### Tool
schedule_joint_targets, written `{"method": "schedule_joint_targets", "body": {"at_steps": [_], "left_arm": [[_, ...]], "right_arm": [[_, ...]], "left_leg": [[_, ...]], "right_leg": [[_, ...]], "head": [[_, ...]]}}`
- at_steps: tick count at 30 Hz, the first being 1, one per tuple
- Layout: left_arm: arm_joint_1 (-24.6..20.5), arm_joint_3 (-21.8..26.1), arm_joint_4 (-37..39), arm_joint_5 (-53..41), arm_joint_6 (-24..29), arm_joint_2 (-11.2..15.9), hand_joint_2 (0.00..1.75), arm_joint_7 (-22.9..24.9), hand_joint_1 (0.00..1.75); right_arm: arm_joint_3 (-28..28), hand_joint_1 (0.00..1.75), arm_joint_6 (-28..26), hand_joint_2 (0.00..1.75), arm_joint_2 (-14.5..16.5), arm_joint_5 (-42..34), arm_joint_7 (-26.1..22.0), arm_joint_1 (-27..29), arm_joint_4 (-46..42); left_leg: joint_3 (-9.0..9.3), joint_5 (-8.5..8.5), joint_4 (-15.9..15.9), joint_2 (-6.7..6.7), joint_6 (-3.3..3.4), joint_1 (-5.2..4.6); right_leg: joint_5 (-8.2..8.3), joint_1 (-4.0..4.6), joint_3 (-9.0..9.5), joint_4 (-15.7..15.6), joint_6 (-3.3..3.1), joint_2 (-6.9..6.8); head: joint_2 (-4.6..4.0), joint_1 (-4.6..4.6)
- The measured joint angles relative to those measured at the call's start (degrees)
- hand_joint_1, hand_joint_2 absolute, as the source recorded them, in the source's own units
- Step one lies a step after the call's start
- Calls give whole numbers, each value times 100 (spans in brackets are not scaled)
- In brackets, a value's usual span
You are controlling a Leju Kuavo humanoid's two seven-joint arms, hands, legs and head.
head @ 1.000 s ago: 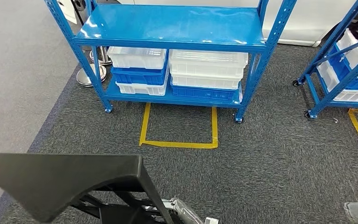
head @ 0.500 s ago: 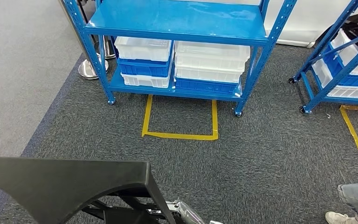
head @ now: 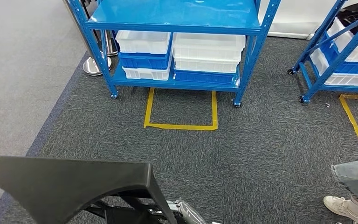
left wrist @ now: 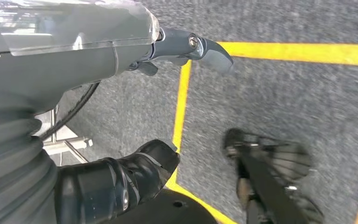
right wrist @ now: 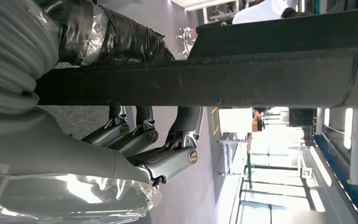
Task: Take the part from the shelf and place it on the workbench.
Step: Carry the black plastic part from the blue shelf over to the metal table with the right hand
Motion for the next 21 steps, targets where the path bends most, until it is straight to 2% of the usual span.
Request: {"method": "schedule_joint_targets", "body": {"at_steps": [1, 2, 3, 4, 5, 6, 7, 8, 9, 10, 12, 13, 14, 15, 16, 18, 19, 20, 21], "left_arm": [[-3, -1, 0, -7, 3, 1, 175, -4, 0], [-9, -3, 0, -10, 5, 2, 175, -6, 0], [-16, -7, 0, -11, 9, 2, 175, -8, 0], [-24, -11, 0, -14, 11, 2, 175, -10, 0], [-28, -17, 0, -15, 15, 2, 175, -11, 0], [-30, -22, 0, -17, 16, 2, 175, -13, 0], [-29, -26, 0, -21, 17, 0, 175, -14, 0], [-24, -29, 1, -25, 18, -4, 175, -14, 0], [-19, -31, 1, -31, 18, -8, 175, -14, 0], [-15, -33, 1, -39, 19, -10, 175, -13, 0], [-10, -34, 1, -56, 21, -8, 175, -13, 0], [-9, -34, 0, -63, 21, -6, 175, -13, 0], [-6, -34, 0, -67, 22, -5, 175, -13, 0], [-3, -34, 0, -68, 22, -4, 175, -13, 0], [-1, -35, 1, -69, 23, -5, 175, -13, 0], [-1, -37, 2, -71, 23, -14, 175, -15, 0], [-3, -39, 2, -73, 23, -20, 175, -17, 0], [-4, -41, 2, -76, 23, -26, 175, -21, 0], [-4, -43, 2, -79, 23, -28, 175, -24, 0]], "right_arm": [[1, 175, -27, 175, 0, 10, 1, 6, -13], [1, 175, -52, 175, 0, 14, 1, 9, -29], [1, 175, -75, 175, 0, 12, 0, 12, -51], [1, 175, -96, 175, -2, 10, -1, 17, -73], [2, 175, -114, 175, -4, 9, -2, 21, -98], [4, 175, -126, 175, -7, 9, -4, 25, -119], [5, 175, -140, 175, -11, 11, -7, 28, -133], [6, 175, -160, 175, -17, 14, -10, 31, -149], [6, 175, -181, 175, -22, 16, -13, 34, -165], [5, 175, -200, 175, -28, 18, -15, 39, -179], [6, 175, -225, 175, -40, 24, -17, 45, -200], [7, 175, -236, 175, -46, 27, -17, 47, -205], [7, 175, -254, 175, -50, 33, -19, 48, -210], [8, 175, -273, 175, -54, 42, -21, 50, -218], [8, 175, -291, 175, -57, 54, -24, 53, -230], [8, 175, -313, 175, -69, 83, -30, 61, -266], [9, 175, -319, 175, -77, 94, -35, 68, -286], [10, 175, -326, 175, -87, 100, -40, 75, -303], [10, 175, -332, 175, -97, 103, -44, 82, -318]], "left_leg": [[230, 195, -204, -1, -8, 7], [561, 271, -585, -2, -7, 9], [928, 213, -1087, -4, 15, 2], [1212, 96, -1494, -4, 55, -10], [1398, -21, -1783, -4, 103, -26], [1452, -69, -1918, -3, 158, -38], [1413, -36, -1902, 3, 213, -38], [1374, 17, -1901, 11, 262, -35], [1327, 73, -1902, 18, 312, -29], [1266, 133, -1900, 24, 353, -26], [1120, 231, -1873, 13, 388, -37], [1044, 274, -1852, -5, 388, -42], [972, 308, -1822, -31, 380, -46], [909, 333, -1787, -65, 369, -48], [855, 351, -1748, -105, 355, -49], [758, 372, -1658, -181, 322, -49], [713, 383, -1624, -214, 296, -48], [676, 396, -1602, -242, 268, -44], [650, 411, -1594, -271, 236, -42]], "right_leg": [[66, -8, -114, 31, 22, 1], [122, -10, -212, 69, 49, 4], [167, -7, -286, 112, 81, 7], [218, -3, -328, 145, 116, 6], [266, -1, -349, 163, 151, 0], [317, 0, -356, 164, 186, -5], [351, -8, -363, 158, 222, -5], [313, -20, -393, 200, 255, 3], [184, -28, -454, 328, 283, 15], [-40, -41, -554, 588, 306, 29], [-556, -53, -784, 1342, 332, 42], [-720, -57, -840, 1647, 339, 44], [-777, -59, -794, 1762, 339, 46], [-735, -60, -630, 1651, 330, 53], [-625, -59, -361, 1335, 311, 79], [-468, -54, 179, 548, 250, 235], [-437, -47, 327, 300, 224, 291], [-446, -33, 376, 192, 203, 323], [-432, -21, 371, 186, 190, 292]], "head": [[0, -1], [0, -2], [0, -1], [0, 0], [0, 3], [0, 5], [0, 7], [0, 8], [0, 9], [0, 10], [0, 10], [0, 9], [0, 9], [0, 9], [0, 9], [0, 7], [0, 8], [0, 8], [0, 8]]}}
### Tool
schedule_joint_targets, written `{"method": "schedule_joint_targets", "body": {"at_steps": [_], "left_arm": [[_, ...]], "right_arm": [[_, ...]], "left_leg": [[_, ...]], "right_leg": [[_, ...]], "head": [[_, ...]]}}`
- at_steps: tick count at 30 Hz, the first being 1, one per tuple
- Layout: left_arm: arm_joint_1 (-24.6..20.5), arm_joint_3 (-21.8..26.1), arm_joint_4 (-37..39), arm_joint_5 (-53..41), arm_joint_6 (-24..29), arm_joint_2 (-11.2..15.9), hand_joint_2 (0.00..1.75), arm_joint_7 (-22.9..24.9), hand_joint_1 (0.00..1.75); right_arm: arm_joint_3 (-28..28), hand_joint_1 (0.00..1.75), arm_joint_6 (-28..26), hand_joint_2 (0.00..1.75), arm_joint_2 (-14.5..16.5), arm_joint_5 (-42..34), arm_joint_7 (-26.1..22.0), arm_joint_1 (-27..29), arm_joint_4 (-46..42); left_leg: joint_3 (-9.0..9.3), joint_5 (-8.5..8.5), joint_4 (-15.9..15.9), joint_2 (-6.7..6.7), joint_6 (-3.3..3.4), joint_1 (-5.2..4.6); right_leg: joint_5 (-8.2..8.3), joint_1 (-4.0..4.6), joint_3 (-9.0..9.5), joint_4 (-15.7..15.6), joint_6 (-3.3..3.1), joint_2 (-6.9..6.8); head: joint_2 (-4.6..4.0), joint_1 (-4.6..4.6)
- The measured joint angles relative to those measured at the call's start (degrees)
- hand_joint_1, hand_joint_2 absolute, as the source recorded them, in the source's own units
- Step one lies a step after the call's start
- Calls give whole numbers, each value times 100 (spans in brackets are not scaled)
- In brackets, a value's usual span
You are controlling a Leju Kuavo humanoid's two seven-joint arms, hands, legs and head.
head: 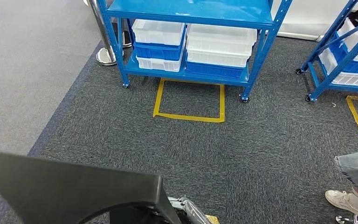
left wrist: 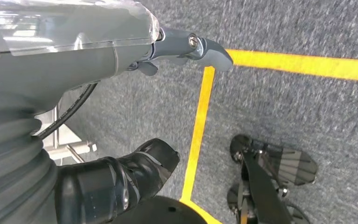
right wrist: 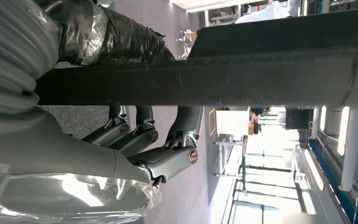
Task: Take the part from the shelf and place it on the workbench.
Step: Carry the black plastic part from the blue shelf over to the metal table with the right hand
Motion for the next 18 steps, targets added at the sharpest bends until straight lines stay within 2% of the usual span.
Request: {"method": "schedule_joint_targets", "body": {"at_steps": [2, 3, 4, 6, 7, 8, 9, 10, 12, 13, 14, 15, 16, 17, 18], "left_arm": [[5, -3, 0, -7, 2, 3, 175, -4, 0], [5, -3, 0, -9, 4, 4, 175, -5, 0], [4, -4, 0, -11, 6, 5, 175, -5, 0], [1, -4, 0, -17, 7, 4, 175, -6, 0], [4, -4, 0, -20, 7, 4, 175, -6, 0], [10, -4, 0, -22, 7, 5, 175, -6, 0], [18, -4, 0, -23, 8, 7, 175, -6, 0], [26, -4, 0, -23, 8, 11, 175, -6, 0], [25, -5, 0, -25, 9, 19, 175, -6, 0], [16, -6, 0, -27, 9, 20, 175, -6, 0], [9, -7, 0, -32, 10, 20, 175, -6, 0], [8, -8, 0, -37, 11, 20, 175, -5, 0], [16, -9, 0, -43, 13, 20, 175, -2, 0], [26, -9, 0, -50, 16, 17, 175, 4, 0], [32, -9, 0, -57, 19, 15, 175, 13, 0]], "right_arm": [[0, 175, -11, 175, -17, 5, -7, 6, -31], [1, 175, -19, 175, -24, 8, -11, 11, -49], [1, 175, -29, 175, -29, 10, -16, 17, -65], [3, 175, -57, 175, -43, 12, -23, 29, -89], [3, 175, -66, 175, -50, 13, -23, 32, -94], [4, 175, -70, 175, -57, 15, -23, 34, -98], [4, 175, -72, 175, -62, 17, -23, 35, -101], [4, 175, -72, 175, -66, 19, -23, 36, -104], [4, 175, -74, 175, -70, 22, -23, 40, -115], [4, 175, -75, 175, -73, 23, -24, 42, -122], [4, 175, -78, 175, -76, 25, -27, 43, -130], [4, 175, -83, 175, -80, 28, -33, 45, -139], [4, 175, -90, 175, -84, 31, -41, 44, -147], [4, 175, -97, 175, -88, 36, -51, 46, -158], [4, 175, -104, 175, -92, 41, -63, 48, -169]], "left_leg": [[-40, -12, 24, -25, -59, 11], [-90, -93, 126, 4, -86, 15], [-184, -231, 329, 45, -111, 20], [-508, -615, 1043, 121, -158, 40], [-663, -743, 1382, 132, -179, 46], [-747, -777, 1579, 143, -195, 48], [-720, -695, 1552, 161, -204, 49], [-578, -520, 1297, 202, -205, 49], [-172, -173, 509, 420, -180, 29], [-38, -80, 217, 517, -146, 11], [16, -50, 64, 580, -109, -6], [6, -55, 24, 576, -70, -22], [-11, -29, 16, 517, -27, -16], [-15, 1, -2, 472, 12, -5], [-19, 34, -22, 427, 55, 6]], "right_leg": [[35, -10, -6, -39, -59, -90], [56, -25, -6, -65, -98, -139], [75, -37, -11, -88, -131, -191], [92, -32, -44, -85, -166, -300], [95, -28, -65, -72, -170, -357], [96, -25, -84, -57, -172, -416], [96, -23, -97, -43, -172, -470], [95, -23, -102, -30, -169, -524], [89, -4, -103, -2, -145, -618], [90, 12, -104, 8, -120, -660], [93, 29, -105, 15, -92, -700], [101, 39, -105, 15, -62, -742], [111, 40, -101, 7, -32, -782], [96, 31, -101, 23, 5, -766], [22, 22, -129, 96, 40, -686]], "head": [[0, -1], [0, -4], [0, -7], [0, -13], [0, -13], [0, -13], [0, -14], [0, -14], [0, -14], [0, -11], [0, -9], [0, -8], [0, -5], [0, -6], [0, -5]]}}
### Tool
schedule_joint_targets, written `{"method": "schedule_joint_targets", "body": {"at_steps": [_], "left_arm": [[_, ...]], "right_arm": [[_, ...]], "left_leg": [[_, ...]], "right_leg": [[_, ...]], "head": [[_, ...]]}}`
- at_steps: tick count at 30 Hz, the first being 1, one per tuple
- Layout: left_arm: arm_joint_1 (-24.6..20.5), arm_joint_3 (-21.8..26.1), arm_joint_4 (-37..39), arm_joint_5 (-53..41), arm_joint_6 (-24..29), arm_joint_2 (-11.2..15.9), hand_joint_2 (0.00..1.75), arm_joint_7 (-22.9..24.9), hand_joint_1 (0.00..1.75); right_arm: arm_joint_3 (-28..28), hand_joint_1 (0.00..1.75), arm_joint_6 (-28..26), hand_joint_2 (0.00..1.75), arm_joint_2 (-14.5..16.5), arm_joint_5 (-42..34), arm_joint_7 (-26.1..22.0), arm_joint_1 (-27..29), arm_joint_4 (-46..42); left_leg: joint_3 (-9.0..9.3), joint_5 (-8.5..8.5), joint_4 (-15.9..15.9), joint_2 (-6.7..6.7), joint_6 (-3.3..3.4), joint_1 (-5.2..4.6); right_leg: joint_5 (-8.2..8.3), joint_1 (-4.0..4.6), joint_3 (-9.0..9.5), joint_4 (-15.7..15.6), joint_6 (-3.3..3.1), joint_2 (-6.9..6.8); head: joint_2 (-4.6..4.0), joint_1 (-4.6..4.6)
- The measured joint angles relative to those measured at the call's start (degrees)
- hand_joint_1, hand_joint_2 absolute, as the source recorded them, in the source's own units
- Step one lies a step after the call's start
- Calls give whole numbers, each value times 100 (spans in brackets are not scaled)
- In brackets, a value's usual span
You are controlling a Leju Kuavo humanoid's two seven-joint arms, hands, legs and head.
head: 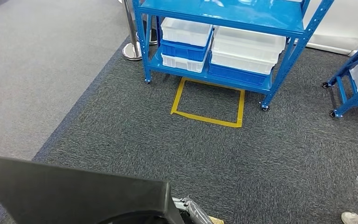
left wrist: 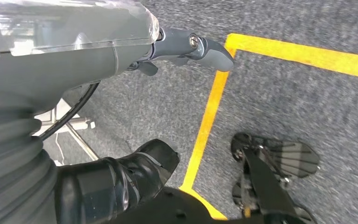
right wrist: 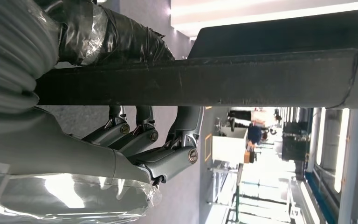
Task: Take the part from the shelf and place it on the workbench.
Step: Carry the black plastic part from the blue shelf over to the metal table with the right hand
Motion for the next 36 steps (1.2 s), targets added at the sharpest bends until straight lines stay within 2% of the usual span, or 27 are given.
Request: {"method": "schedule_joint_targets", "body": {"at_steps": [2, 4, 5, 6, 7, 8, 9, 11, 12, 14, 16, 18, 19, 20, 21, 22, 23, 24, 26, 27, 29, 31, 32, 33, 34, 35, 36], "left_arm": [[-3, -2, 0, -13, 9, -5, 175, 16, 0], [-9, -4, 0, -27, 16, -3, 175, 28, 0], [-9, -4, 0, -32, 21, -1, 175, 39, 0], [-7, -4, 0, -35, 26, 0, 175, 52, 0], [-5, -4, 0, -36, 31, 1, 175, 66, 0], [-4, -4, 0, -37, 34, -2, 175, 80, 0], [-5, -4, 0, -37, 36, -6, 175, 93, 0], [-16, -7, 0, -46, 38, -15, 175, 134, 0], [-19, -8, 0, -51, 41, -18, 175, 160, 0], [-11, -10, 1, -62, 52, -16, 175, 204, 0], [-4, -12, 1, -76, 68, -11, 175, 231, 0], [-12, -19, 0, -106, 78, -10, 175, 265, 0], [-16, -23, 1, -121, 75, -10, 175, 290, 0], [-15, -26, 1, -135, 72, -10, 175, 316, 0], [-9, -27, 1, -149, 68, -9, 175, 344, 0], [-2, -28, 1, -161, 65, -5, 175, 369, 0], [4, -28, 0, -173, 64, -1, 175, 389, 0], [5, -28, 0, -181, 63, 4, 175, 399, 0], [-9, -30, 0, -187, 60, 9, 175, 408, 0], [-12, -30, 0, -191, 58, 10, 175, 412, 0], [5, -30, 0, -198, 58, 9, 175, 420, 0], [25, -30, 1, -205, 57, 6, 175, 426, 0], [24, -30, 1, -211, 57, 5, 175, 427, 0], [19, -30, 1, -216, 56, 4, 175, 428, 0], [14, -30, 0, -221, 56, 5, 175, 429, 0], [12, -30, 0, -223, 56, 6, 175, 432, 0], [14, -30, 0, -223, 56, 7, 175, 435, 0]], "right_arm": [[0, 175, -16, 175, -9, 16, -22, 8, -16], [0, 175, -39, 175, -15, 28, -35, 13, -22], [0, 175, -47, 175, -16, 31, -37, 13, -22], [1, 175, -55, 175, -17, 32, -38, 13, -22], [2, 175, -58, 175, -17, 34, -41, 13, -23], [3, 175, -57, 175, -17, 35, -45, 12, -23], [7, 175, -54, 175, -16, 36, -52, 11, -23], [15, 175, -29, 175, -15, 33, -87, 3, -18], [20, 175, 3, 175, -14, 29, -117, -9, -10], [26, 175, 96, 175, -11, 16, -190, -38, 20], [26, 175, 186, 175, -10, -8, -243, -57, 58], [23, 175, 257, 175, -8, -30, -268, -64, 93], [22, 175, 300, 175, -4, -35, -276, -72, 116], [21, 175, 354, 175, 6, -33, -283, -81, 144], [20, 175, 419, 175, 25, -27, -290, -93, 179], [18, 175, 486, 175, 53, -17, -297, -107, 218], [15, 175, 546, 175, 87, -4, -302, -123, 255], [13, 175, 598, 175, 125, 10, -305, -144, 291], [9, 175, 678, 175, 197, 33, -305, -196, 363], [9, 175, 712, 175, 232, 40, -304, -225, 403], [9, 175, 749, 175, 299, 48, -302, -277, 480], [9, 175, 755, 175, 345, 47, -300, -320, 539], [9, 175, 755, 175, 356, 46, -301, -333, 563], [9, 175, 757, 175, 360, 47, -300, -338, 588], [9, 175, 761, 175, 363, 47, -300, -339, 616], [9, 175, 769, 175, 364, 46, -299, -343, 650], [9, 175, 783, 175, 366, 42, -297, -354, 686]], "left_leg": [[-25, 66, -24, -81, 76, 17], [-85, 105, -13, -184, 106, 12], [-109, 117, -2, -246, 106, 11], [-127, 124, 14, -315, 102, 11], [-137, 125, 33, -385, 96, 12], [-143, 122, 56, -454, 88, 13], [-158, 117, 84, -517, 69, 5], [-217, 121, 133, -637, 4, 0], [-251, 135, 141, -689, -40, 4], [-300, 165, 133, -765, -119, 30], [-396, 42, 299, -621, -178, 31], [-659, -310, 876, -374, -224, 32], [-822, -491, 1244, -315, -245, 39], [-937, -600, 1531, -286, -260, 44], [-961, -604, 1640, -270, -266, 44], [-873, -503, 1529, -249, -262, 42], [-677, -326, 1207, -203, -244, 38], [-441, -168, 784, -99, -213, 24], [-131, 11, 168, 65, -136, -20], [-95, 17, 57, 96, -105, -41], [-108, 51, 27, 1, -46, -40], [-98, 118, -27, -92, 14, -3], [-97, 152, -50, -136, 45, 18], [-114, 170, -52, -176, 61, 22], [-136, 180, -47, -225, 77, 24], [-154, 187, -38, -283, 81, 23], [-167, 191, -26, -348, 80, 23]], "right_leg": [[-342, -21, -196, 467, 46, 259], [-712, -26, -517, 1207, 50, 403], [-766, -28, -610, 1436, 49, 423], [-706, -31, -608, 1463, 43, 434], [-545, -37, -494, 1259, 32, 455], [-336, -47, -301, 888, 17, 515], [-190, -55, -111, 511, 0, 638], [-61, -63, 96, 41, -24, 828], [-76, -56, 100, -7, -37, 857], [-38, -56, 87, -40, -92, 748], [4, -77, 87, -89, -162, 617], [23, -73, 71, -109, -199, 472], [26, -62, 58, -107, -205, 395], [27, -51, 48, -105, -206, 316], [27, -43, 42, -101, -206, 242], [26, -36, 42, -98, -206, 173], [26, -30, 47, -96, -205, 110], [25, -22, 54, -95, -203, 50], [23, 6, 59, -89, -175, -53], [24, 16, 60, -89, -153, -97], [31, 25, 68, -98, -96, -158], [-80, 10, 27, 31, -31, 12], [-230, -1, -62, 244, -3, 157], [-426, -18, -200, 562, 16, 301], [-622, -25, -373, 942, 26, 381], [-749, -31, -524, 1273, 32, 414], [-768, -34, -605, 1451, 35, 427]], "head": [[0, 1], [0, 1], [0, 1], [0, 1], [0, 2], [0, 2], [0, 2], [0, 0], [0, 0], [0, 0], [0, -8], [0, -20], [0, -22], [0, -22], [0, -23], [0, -23], [0, -24], [0, -23], [0, -21], [0, -20], [0, -19], [0, -16], [0, -14], [0, -13], [0, -12], [0, -12], [0, -12]]}}
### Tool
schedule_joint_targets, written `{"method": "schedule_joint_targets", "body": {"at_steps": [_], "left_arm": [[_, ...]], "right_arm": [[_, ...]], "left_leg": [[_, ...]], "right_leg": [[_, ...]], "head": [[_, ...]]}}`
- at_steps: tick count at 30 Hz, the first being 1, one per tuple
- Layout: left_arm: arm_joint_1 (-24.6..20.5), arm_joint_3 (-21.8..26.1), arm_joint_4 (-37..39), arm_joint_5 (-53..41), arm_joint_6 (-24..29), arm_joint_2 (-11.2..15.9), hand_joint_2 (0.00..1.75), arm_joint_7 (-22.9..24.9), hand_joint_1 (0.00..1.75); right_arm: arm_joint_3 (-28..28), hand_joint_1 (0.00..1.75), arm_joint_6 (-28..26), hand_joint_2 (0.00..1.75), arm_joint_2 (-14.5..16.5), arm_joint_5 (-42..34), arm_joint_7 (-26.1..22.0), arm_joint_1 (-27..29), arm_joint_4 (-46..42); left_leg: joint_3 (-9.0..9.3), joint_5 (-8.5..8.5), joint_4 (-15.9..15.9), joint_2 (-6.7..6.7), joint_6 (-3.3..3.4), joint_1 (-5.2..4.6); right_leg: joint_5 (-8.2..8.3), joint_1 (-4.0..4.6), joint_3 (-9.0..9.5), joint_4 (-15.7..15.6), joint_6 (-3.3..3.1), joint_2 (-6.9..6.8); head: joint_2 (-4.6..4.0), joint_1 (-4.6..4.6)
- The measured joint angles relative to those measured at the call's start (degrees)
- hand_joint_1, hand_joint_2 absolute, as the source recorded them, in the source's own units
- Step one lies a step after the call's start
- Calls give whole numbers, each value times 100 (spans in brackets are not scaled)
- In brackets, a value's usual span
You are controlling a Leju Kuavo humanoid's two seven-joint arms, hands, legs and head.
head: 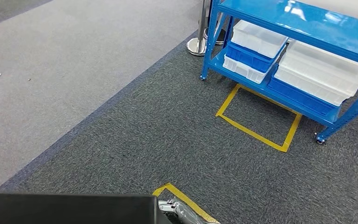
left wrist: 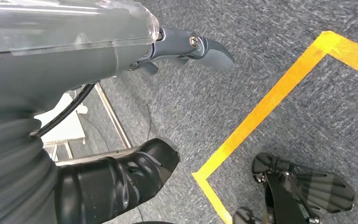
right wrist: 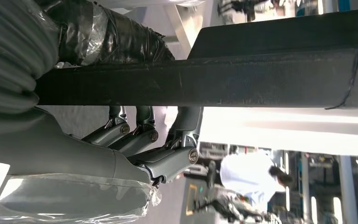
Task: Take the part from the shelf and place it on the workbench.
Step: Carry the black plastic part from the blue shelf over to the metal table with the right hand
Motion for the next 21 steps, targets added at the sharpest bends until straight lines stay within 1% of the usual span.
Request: {"method": "schedule_joint_targets", "body": {"at_steps": [1, 2, 3, 4, 5, 6, 8, 9, 10, 11, 12, 13, 14, 15, 16, 17, 18, 19, 20, 21], "left_arm": [[2, 1, 0, 1, -1, 1, 175, 4, 0], [4, 1, 0, 3, -5, 1, 175, 9, 0], [6, 2, 1, 6, -13, 0, 175, 10, 0], [7, 2, 1, 9, -21, -1, 175, 10, 0], [8, 2, 2, 12, -28, -1, 175, 9, 0], [9, 2, 2, 14, -32, -2, 175, 9, 0], [11, 2, 2, 17, -36, -1, 175, 9, 0], [6, 3, 2, 25, -39, 0, 175, 13, 0], [8, 7, 1, 39, -36, 4, 175, 58, 0], [10, 11, 1, 52, -30, 16, 175, 106, 0], [10, 16, 1, 64, -21, 26, 175, 154, 0], [13, 19, 2, 69, -13, 36, 175, 196, 0], [7, 20, 2, 69, -9, 44, 175, 195, 0], [0, 20, 2, 63, -9, 44, 175, 186, 0], [-4, 20, 2, 54, -9, 45, 175, 169, 0], [-1, 19, 2, 33, -7, 46, 175, 148, 0], [8, 18, 2, 1, 1, 46, 175, 125, 0], [19, 13, 2, -37, 13, 46, 175, 105, 0], [28, 8, 2, -82, 26, 44, 175, 96, 0], [30, 1, 2, -125, 40, 42, 175, 98, 0]], "right_arm": [[0, 175, 21, 175, 5, -9, 1, -21, 34], [1, 175, 49, 175, 17, -27, 3, -56, 67], [1, 175, 78, 175, 38, -53, 10, -101, 97], [2, 175, 102, 175, 58, -77, 19, -143, 121], [2, 175, 117, 175, 76, -96, 26, -176, 138], [2, 175, 124, 175, 87, -106, 32, -194, 146], [3, 175, 126, 175, 91, -111, 35, -204, 151], [6, 175, 136, 175, 107, -125, 45, -230, 165], [23, 175, 149, 175, 153, -153, 58, -294, 208], [44, 175, 160, 175, 209, -181, 70, -372, 262], [69, 175, 168, 175, 275, -209, 79, -456, 320], [94, 175, 167, 175, 334, -228, 75, -524, 373], [107, 175, 162, 175, 364, -237, 68, -556, 401], [116, 175, 154, 175, 382, -245, 63, -572, 424], [122, 175, 142, 175, 390, -254, 60, -578, 445], [125, 175, 120, 175, 389, -259, 59, -573, 461], [126, 175, 90, 175, 383, -257, 53, -556, 467], [122, 175, 58, 175, 369, -243, 32, -521, 455], [116, 175, 28, 175, 345, -218, -2, -467, 428], [108, 175, 10, 175, 312, -180, -52, -399, 391]], "left_leg": [[-8, 1, 16, -68, -5, 0], [-12, -2, 39, -139, -14, 2], [-15, -12, 68, -206, -29, 5], [-21, -22, 93, -257, -44, 9], [-27, -31, 113, -292, -58, 12], [-31, -36, 123, -309, -67, 15], [-40, -36, 123, -314, -71, 17], [-62, -34, 136, -339, -92, 12], [-100, -18, 138, -397, -146, 19], [-137, -14, 158, -405, -203, 26], [-195, -47, 224, -351, -266, 29], [-279, -134, 364, -248, -316, 38], [-400, -292, 626, -99, -338, 37], [-571, -483, 979, 5, -361, 36], [-741, -646, 1338, 51, -379, 41], [-855, -730, 1592, 72, -390, 45], [-873, -710, 1659, 87, -392, 46], [-769, -584, 1490, 108, -383, 46], [-562, -396, 1131, 163, -359, 42], [-339, -246, 717, 267, -323, 25]], "right_leg": [[85, -6, 10, -14, 0, 9], [272, -16, 131, -263, -6, 35], [479, -29, 317, -655, -17, 101], [628, -42, 487, -1001, -30, 182], [723, -51, 616, -1266, -41, 259], [740, -57, 675, -1386, -49, 317], [709, -61, 688, -1386, -52, 369], [705, -59, 683, -1399, -53, 399], [714, -54, 677, -1423, -80, 389], [737, -52, 672, -1457, -117, 348], [766, -48, 665, -1495, -164, 279], [786, -45, 665, -1519, -216, 186], [792, -41, 665, -1531, -242, 110], [790, -31, 661, -1534, -259, 30], [786, -19, 655, -1533, -268, -56], [783, -10, 653, -1532, -272, -140], [778, -4, 653, -1531, -274, -215], [774, 1, 658, -1531, -271, -281], [768, 7, 668, -1531, -265, -343], [759, 18, 679, -1531, -255, -399]], "head": [[0, 1], [0, 0], [0, 1], [0, 1], [0, 1], [0, 2], [0, 1], [0, -1], [0, -1], [0, -1], [0, -8], [0, -15], [0, -24], [0, -31], [0, -33], [0, -33], [0, -33], [0, -33], [0, -33], [0, -33]]}}
